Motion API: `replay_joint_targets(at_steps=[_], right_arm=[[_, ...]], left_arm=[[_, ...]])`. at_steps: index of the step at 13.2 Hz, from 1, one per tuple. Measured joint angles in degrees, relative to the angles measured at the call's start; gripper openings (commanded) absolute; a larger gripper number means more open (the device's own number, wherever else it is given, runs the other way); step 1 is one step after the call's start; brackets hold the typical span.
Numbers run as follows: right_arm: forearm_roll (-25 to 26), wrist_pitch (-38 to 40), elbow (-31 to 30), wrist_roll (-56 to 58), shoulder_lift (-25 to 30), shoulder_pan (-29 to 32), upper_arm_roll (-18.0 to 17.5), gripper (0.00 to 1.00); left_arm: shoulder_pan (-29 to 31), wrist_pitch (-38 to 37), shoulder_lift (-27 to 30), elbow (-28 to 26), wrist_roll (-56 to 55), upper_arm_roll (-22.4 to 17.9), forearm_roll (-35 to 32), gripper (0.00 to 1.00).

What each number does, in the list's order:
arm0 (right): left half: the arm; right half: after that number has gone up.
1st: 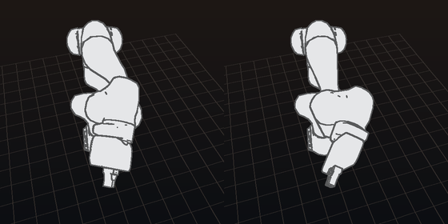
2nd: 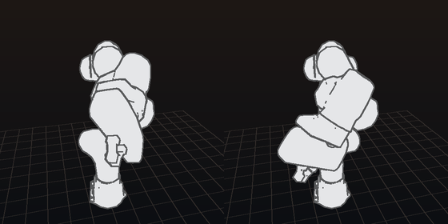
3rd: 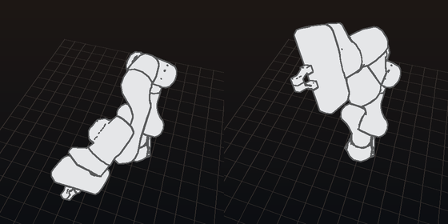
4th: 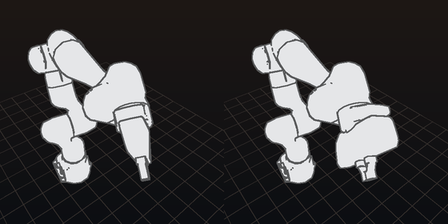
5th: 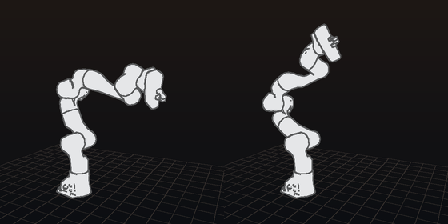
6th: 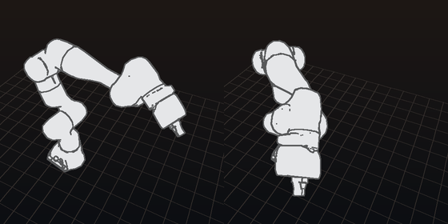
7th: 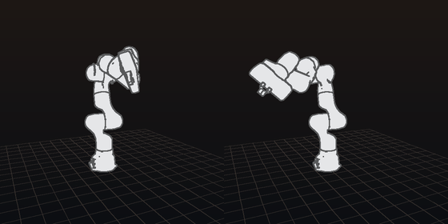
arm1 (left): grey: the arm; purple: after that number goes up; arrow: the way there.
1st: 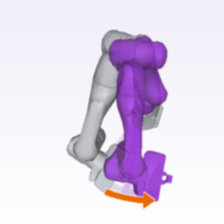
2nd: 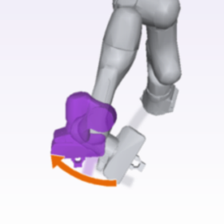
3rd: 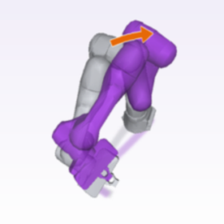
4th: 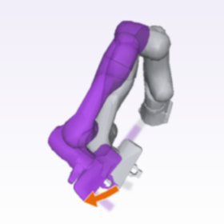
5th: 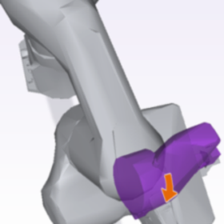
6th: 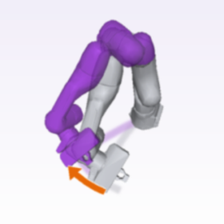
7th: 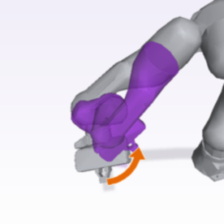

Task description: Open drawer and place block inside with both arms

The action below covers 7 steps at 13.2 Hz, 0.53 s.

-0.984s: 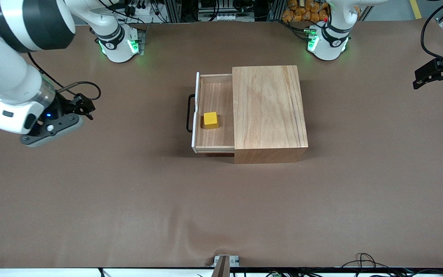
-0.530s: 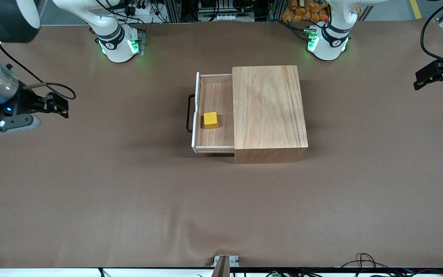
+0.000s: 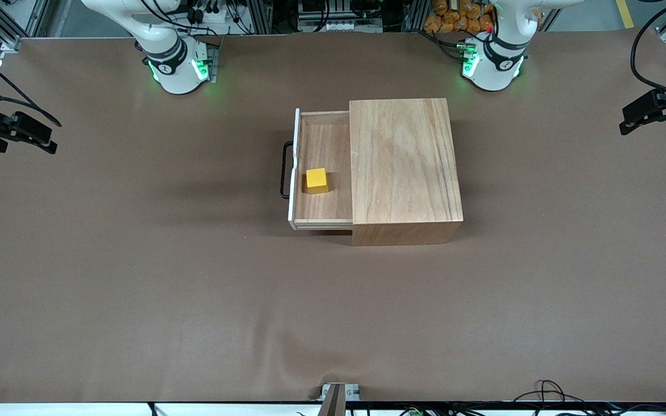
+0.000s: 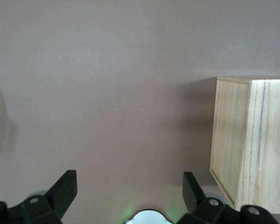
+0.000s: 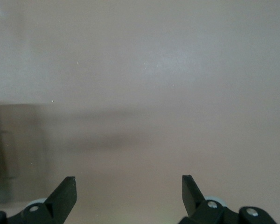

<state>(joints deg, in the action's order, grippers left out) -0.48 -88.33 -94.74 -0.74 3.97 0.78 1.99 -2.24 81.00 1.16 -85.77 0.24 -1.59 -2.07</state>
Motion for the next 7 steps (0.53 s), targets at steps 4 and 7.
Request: replay_joint_targets(at_steps=[4, 7], right_arm=[[0.0, 3.46, 0.8, -0.45, 0.02, 0.0, 0.53, 1.0], [-0.05, 4.47, 1.41, -0.59, 0.02, -0.19, 0.56, 1.0]], left_arm=[[0.03, 0.0, 0.0, -0.06, 1.01, -0.45, 0.08, 1.0], [0.03, 0.0, -0.06, -0.19, 2.16, -0.55, 0.09, 1.0]])
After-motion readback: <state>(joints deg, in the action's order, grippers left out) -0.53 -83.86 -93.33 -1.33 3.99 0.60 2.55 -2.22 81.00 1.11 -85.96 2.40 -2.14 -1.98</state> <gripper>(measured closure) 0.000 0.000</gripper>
